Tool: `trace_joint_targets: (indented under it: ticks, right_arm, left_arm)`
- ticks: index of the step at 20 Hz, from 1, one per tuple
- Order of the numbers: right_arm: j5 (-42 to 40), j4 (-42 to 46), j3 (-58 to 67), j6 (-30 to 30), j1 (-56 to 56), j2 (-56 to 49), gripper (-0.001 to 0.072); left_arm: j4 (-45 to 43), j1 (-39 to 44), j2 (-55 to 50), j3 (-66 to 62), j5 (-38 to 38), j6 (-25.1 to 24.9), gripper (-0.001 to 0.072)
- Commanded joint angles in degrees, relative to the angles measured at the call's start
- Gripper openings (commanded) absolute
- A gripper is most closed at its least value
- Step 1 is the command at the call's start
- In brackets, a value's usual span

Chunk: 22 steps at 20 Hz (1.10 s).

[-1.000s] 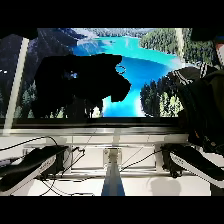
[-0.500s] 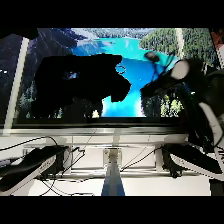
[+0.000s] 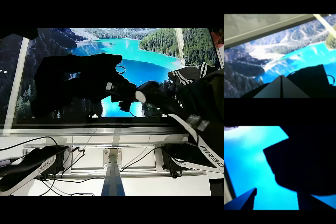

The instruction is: Fold the clothes and pants, and hang the long-sleeved shirts on hangers.

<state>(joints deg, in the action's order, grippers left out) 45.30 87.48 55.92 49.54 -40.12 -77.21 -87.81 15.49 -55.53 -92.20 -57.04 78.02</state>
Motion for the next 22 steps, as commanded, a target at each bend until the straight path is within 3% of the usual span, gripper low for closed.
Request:
trace_joint_targets:
  ticks: [1, 11, 12, 13, 15, 19, 22]
  right_arm:
    - [-7.5, 2.6, -0.2, -7.1, -1.6, -4.6, 0.0643]
    - [-11.9, 6.8, 7.5, -7.3, -1.4, -15.4, 0.0617]
    - [-11.8, 7.5, 8.7, -7.3, -1.4, -16.0, 0.0556]
    - [-11.8, 7.9, 9.9, -7.2, -1.4, -16.2, 0.0442]
    - [-10.6, 10.5, 12.4, -7.2, -1.2, -16.1, 0.0367]
    - [-2.5, 12.3, 19.0, -6.2, 0.4, -15.3, 0.0053]
    - [4.0, 13.0, 23.0, 2.3, 3.5, -11.9, 0.0026]
  left_arm:
    - [0.0, 0.0, 0.0, 0.0, 0.0, 0.0, 0.0011]
    - [0.0, 0.0, 0.0, 0.0, 0.0, 0.0, 0.0011]
    - [0.0, 0.0, 0.0, 0.0, 0.0, 0.0, 0.0010]
    - [-0.1, 0.0, 0.0, 0.0, 0.0, 0.0, 0.0011]
    - [-0.3, 0.0, 0.0, 0.0, 0.0, 0.0, 0.0010]
    - [-0.7, 0.0, 0.0, 0.0, 0.0, 0.0, 0.0010]
    - [-4.2, -0.2, 0.0, 0.0, -0.5, 0.0, 0.0011]
